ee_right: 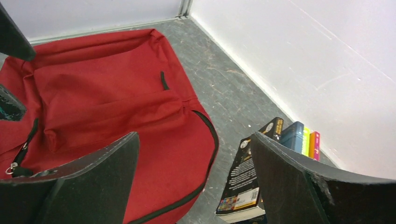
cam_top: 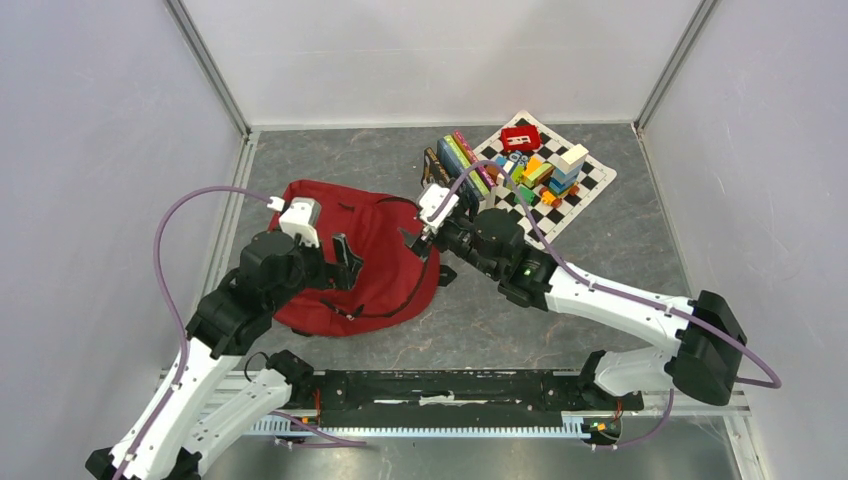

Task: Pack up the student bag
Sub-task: Place the student bag at the center of the board, then unzip the student bag at the center of the board.

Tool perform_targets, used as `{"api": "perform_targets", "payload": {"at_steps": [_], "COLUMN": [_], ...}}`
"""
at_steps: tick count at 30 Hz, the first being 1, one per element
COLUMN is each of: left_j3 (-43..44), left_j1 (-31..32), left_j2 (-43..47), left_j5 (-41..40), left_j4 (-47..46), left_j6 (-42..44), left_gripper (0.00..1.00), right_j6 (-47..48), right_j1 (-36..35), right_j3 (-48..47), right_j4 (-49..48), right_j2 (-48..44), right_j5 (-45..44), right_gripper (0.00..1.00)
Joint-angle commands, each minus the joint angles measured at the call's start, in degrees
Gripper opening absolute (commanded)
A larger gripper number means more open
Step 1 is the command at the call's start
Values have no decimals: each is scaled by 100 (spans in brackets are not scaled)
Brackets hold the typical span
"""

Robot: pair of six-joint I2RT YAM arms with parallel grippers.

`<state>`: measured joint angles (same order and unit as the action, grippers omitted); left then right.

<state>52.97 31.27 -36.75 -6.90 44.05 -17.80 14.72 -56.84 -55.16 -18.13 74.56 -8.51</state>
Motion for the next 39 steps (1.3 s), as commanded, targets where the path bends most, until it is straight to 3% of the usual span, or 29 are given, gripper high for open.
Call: {"api": "perform_targets", "payload": {"at_steps": [1,7,12,17,23,31,39], "left_j3": [420,549,102,-336,-1025,-1831,-2526], "left_j1": [12,-274,-1676,-2449,-3337,-3476,-3478], "left_j2": [-249,-1247,-1545,-1418,-1055,-491,27], "left_j5": [101,-1423,-830,-1340,-955,-296,-99], "left_j4": [439,882,124,-23,-99,-169,-716], "left_j6": [-578,-1330,-1748,-1941,-2434,-3248,-3104], "left_gripper": [100,100,100,100,100,100,100], "right_j6": [65,-152,-804,-1222,-1683,-2260,-2609], "right_j1": [6,2,-10,-105,-301,-387,-433], "right_j3": [46,21,-432,-981,-1840,-2233,-2230], "right_j4": [-90,-47,417,910,1594,2127,1892], "right_j2": [133,516,1281,2029,2731,3206,3538], "right_j5": [495,1589,2535,3231,3555,3578,3373], "right_gripper": [92,90,84,81,76,70,62]}}
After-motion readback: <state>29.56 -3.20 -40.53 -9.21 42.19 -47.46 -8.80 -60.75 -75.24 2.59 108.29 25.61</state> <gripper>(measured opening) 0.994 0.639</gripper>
